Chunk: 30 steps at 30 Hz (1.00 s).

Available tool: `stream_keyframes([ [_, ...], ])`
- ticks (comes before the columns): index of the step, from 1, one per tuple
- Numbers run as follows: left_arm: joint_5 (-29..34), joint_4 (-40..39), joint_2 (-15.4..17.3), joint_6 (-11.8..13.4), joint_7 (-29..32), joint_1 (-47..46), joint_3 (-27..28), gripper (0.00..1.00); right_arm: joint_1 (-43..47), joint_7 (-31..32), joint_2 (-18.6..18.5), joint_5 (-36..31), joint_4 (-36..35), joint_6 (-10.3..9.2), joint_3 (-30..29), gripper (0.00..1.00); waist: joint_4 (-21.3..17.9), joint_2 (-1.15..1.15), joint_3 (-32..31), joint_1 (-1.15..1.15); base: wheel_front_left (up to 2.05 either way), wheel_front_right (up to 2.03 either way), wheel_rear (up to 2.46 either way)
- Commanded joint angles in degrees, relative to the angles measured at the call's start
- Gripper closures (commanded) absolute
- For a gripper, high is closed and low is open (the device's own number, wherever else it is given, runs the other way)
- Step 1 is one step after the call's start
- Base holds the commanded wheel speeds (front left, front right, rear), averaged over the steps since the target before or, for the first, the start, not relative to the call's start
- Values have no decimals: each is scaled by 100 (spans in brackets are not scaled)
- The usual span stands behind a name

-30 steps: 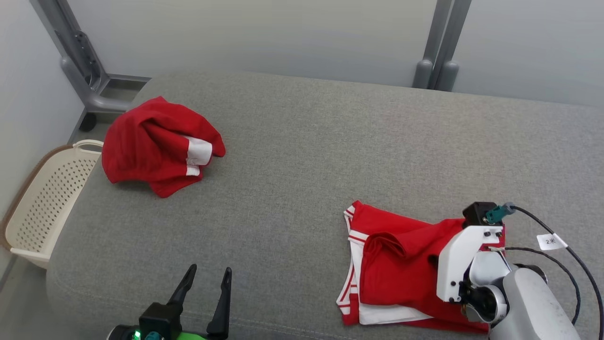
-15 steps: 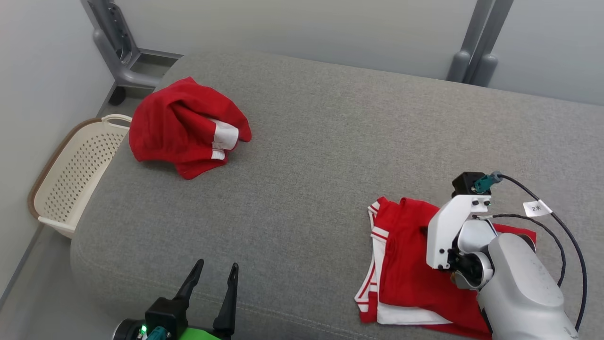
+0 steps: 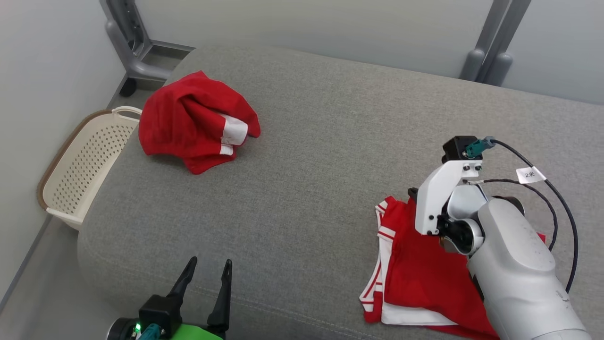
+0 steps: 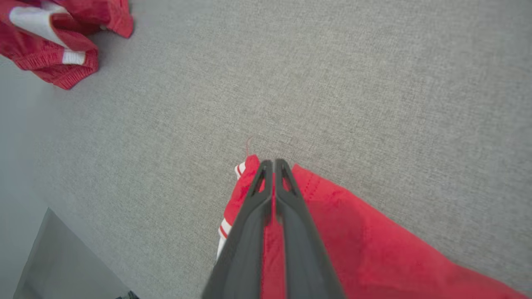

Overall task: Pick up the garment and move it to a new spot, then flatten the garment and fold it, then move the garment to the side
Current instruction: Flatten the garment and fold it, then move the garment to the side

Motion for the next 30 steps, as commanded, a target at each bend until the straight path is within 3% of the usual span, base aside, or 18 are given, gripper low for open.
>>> stream_keyframes([
  [1,57,-11,5,-6,0,2,72,0,-84,-27,-25,58,-84,0,-12,0,-136,0,-103,0,0,0,0],
  [11,133,-28,34,-8,0,174,210,0,325,405,-239,-26,-987,0,-539,0,-599,0,-430,0,0,0,0],
  [17,149,-45,23,-9,0,267,227,0,1056,1005,-362,-186,-1977,0,-1122,0,-904,0,-548,0,0,0,0],
  [25,144,-63,2,-10,1,198,193,0,2049,1566,-142,-320,-3086,0,-1885,0,-1214,0,-520,0,0,0,0],
  [30,149,-67,1,-10,1,135,173,0,2296,1613,-40,-226,-3094,0,-1988,0,-1301,0,-432,0,0,0,0],
])
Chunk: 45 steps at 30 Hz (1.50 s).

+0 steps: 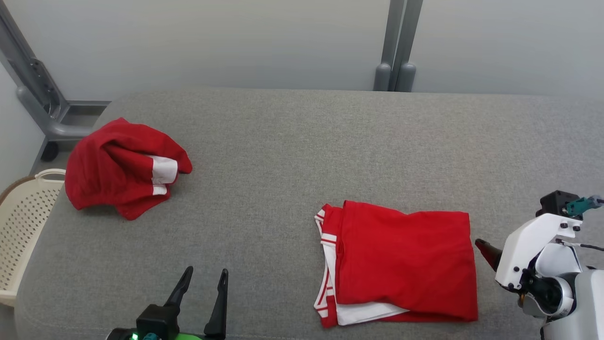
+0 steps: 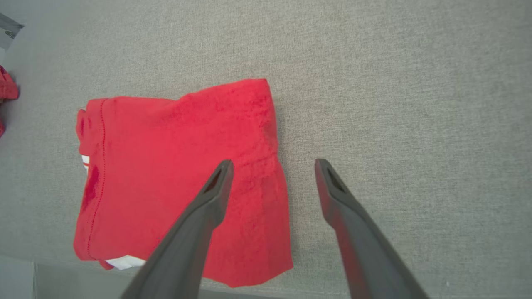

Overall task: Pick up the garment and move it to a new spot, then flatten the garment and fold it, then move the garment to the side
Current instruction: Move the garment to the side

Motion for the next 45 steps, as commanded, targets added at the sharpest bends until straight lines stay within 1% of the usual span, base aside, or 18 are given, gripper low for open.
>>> stream_keyframes([
  [1,60,-38,59,-10,1,-130,-40,0,50,-127,16,147,196,0,8,0,-12,0,179,0,0,0,0],
  [9,53,-81,152,-10,1,-331,-120,0,-288,-422,13,306,899,0,28,0,168,0,561,0,0,0,0],
  [15,76,-117,176,-10,1,-474,-155,0,-521,-445,16,183,1443,0,15,1,332,0,774,0,0,0,0],
  [16,80,-120,175,-11,1,-480,-147,0,-544,-432,20,185,1528,0,12,34,349,0,786,0,0,0,0],
  [17,77,-121,170,-11,1,-487,-135,0,-564,-425,27,164,1591,0,23,76,364,0,792,0,0,0,0],
  [18,76,-126,167,-11,1,-494,-128,0,-580,-446,31,152,1646,0,28,100,376,0,793,0,0,0,0],
  [26,87,-118,152,-11,1,-446,-76,0,-719,-583,27,19,1783,0,34,100,376,0,731,0,0,0,0],
  [32,176,-219,150,-8,1,-511,-105,0,-930,-765,12,-260,1730,0,156,100,205,0,699,0,0,0,0],
  [35,231,-322,136,-7,1,-601,-133,0,-1126,-874,-2,-557,1703,0,284,100,47,0,755,0,0,0,0],
  [37,255,-378,123,-8,2,-637,-181,0,-1281,-979,-100,-795,1720,-2,432,100,-69,0,820,0,0,0,0],
  [40,295,-516,121,-8,1,-737,-246,0,-1599,-1116,-123,-980,1769,-2,649,100,-313,0,958,0,0,0,0],
  [45,351,-752,139,-9,1,-983,-499,0,-2211,-1414,-352,-1204,2005,-4,855,100,-721,0,1286,0,0,0,0],
])
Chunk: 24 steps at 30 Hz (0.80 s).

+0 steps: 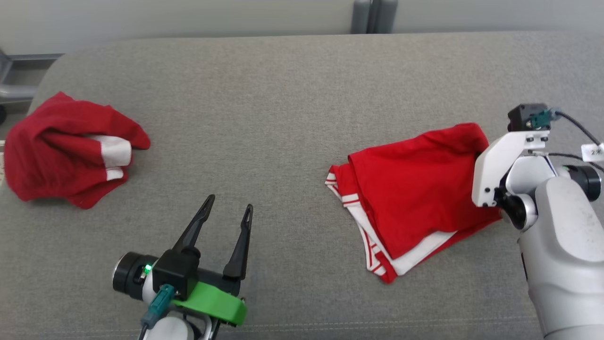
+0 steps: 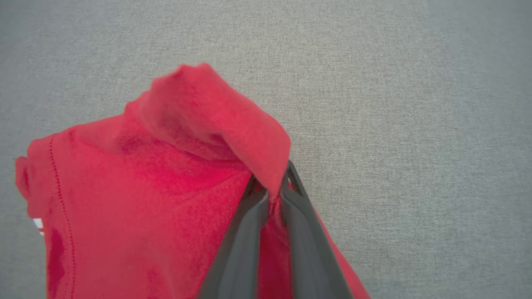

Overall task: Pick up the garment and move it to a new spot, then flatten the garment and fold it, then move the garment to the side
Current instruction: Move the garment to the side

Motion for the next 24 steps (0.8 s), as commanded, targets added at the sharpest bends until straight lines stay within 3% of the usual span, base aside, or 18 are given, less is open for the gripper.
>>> stream_keyframes([
  [1,42,-84,31,-9,1,-190,-88,0,-242,-121,-91,-55,109,-8,41,100,-420,0,404,0,0,0,0],
  [17,122,-596,326,-10,2,-1070,-1509,0,-1777,-1173,-1278,-352,1414,-8,379,100,-1080,0,1417,0,0,0,0],
  [24,97,-750,484,-11,1,-1274,-2048,0,-2283,-1463,-1553,-300,1897,-9,627,100,-1238,0,1704,0,0,0,0],
])
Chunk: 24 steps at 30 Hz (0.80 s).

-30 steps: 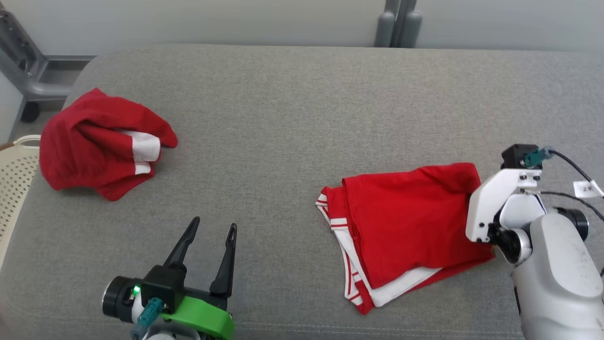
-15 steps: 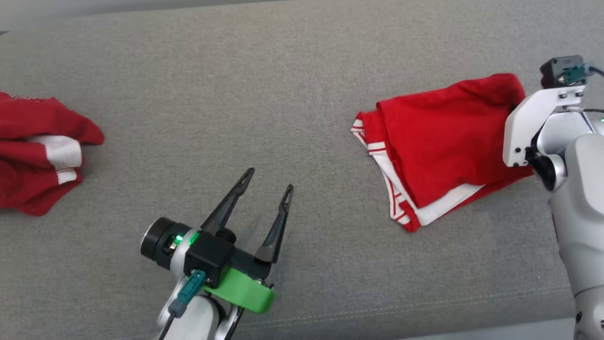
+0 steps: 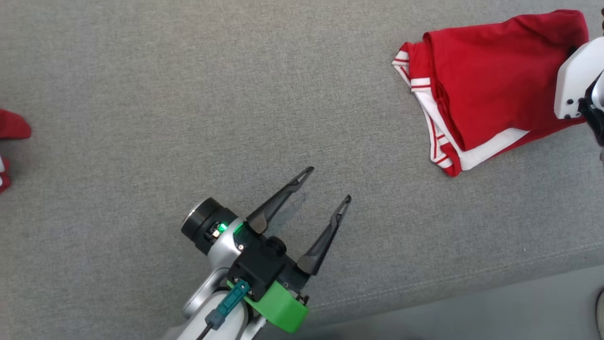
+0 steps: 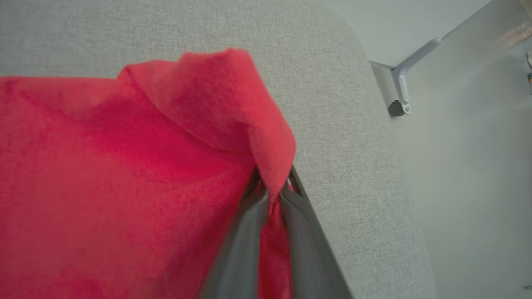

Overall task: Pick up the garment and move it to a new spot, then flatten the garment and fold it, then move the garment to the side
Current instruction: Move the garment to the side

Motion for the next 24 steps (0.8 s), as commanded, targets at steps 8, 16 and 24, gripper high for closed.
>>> stream_keyframes([
  [8,-173,-369,158,-11,89,-354,-777,0,-670,-273,-516,-237,604,-10,300,100,-267,0,468,0,0,0,0],
  [16,-242,-583,295,-11,286,-618,-1222,0,-1044,-793,-1023,-645,944,-10,225,100,-182,0,803,0,0,0,0],
  [24,-278,-604,397,104,316,-685,-1071,0,-976,-1334,-834,-1073,1087,-10,-106,0,-139,0,823,0,0,0,0],
])
